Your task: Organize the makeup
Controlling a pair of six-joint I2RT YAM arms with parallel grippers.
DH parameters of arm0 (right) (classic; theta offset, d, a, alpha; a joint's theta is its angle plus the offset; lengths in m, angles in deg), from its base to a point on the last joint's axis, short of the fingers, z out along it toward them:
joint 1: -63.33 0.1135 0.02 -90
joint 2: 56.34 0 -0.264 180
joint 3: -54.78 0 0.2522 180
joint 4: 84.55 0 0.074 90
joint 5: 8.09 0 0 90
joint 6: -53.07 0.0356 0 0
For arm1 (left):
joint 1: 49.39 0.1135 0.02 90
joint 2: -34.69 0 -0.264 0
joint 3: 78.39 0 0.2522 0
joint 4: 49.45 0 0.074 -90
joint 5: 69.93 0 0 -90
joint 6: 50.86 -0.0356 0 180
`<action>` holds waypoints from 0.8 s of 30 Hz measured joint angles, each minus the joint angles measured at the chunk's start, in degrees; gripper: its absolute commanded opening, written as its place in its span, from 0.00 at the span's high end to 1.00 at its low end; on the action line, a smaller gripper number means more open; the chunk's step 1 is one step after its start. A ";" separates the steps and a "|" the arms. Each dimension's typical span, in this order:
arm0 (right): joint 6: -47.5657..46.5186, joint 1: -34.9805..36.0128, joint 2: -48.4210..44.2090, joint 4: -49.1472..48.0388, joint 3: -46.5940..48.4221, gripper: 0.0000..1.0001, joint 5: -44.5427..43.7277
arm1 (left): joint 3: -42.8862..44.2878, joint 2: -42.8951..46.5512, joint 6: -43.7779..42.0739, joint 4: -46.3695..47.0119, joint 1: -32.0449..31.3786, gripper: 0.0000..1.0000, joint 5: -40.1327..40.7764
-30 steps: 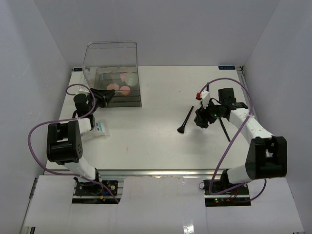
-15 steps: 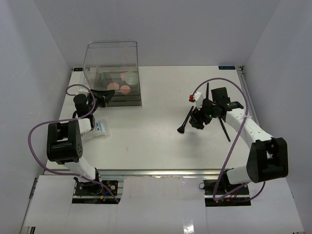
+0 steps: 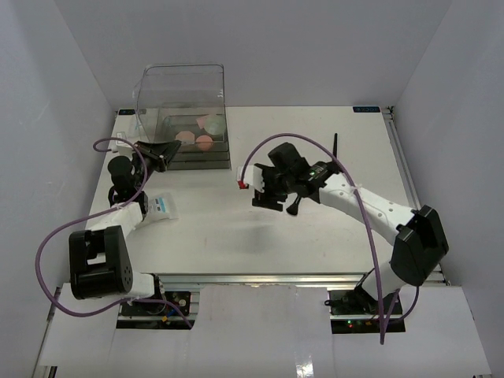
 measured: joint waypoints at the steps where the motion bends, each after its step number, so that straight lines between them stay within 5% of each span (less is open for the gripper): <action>1: -0.92 1.84 1.45 -0.42 1.44 0.73 -1.72 | 0.30 0.84 0.10 -0.31 -0.02 0.96 -0.17; 10: -10.08 15.28 14.57 -9.76 11.11 0.75 -18.43 | 5.82 2.94 1.04 -3.44 -0.11 0.96 -2.05; 24: -28.29 15.84 28.72 -43.76 17.38 0.75 -33.97 | 10.52 5.12 3.34 -4.16 -0.17 0.96 -2.93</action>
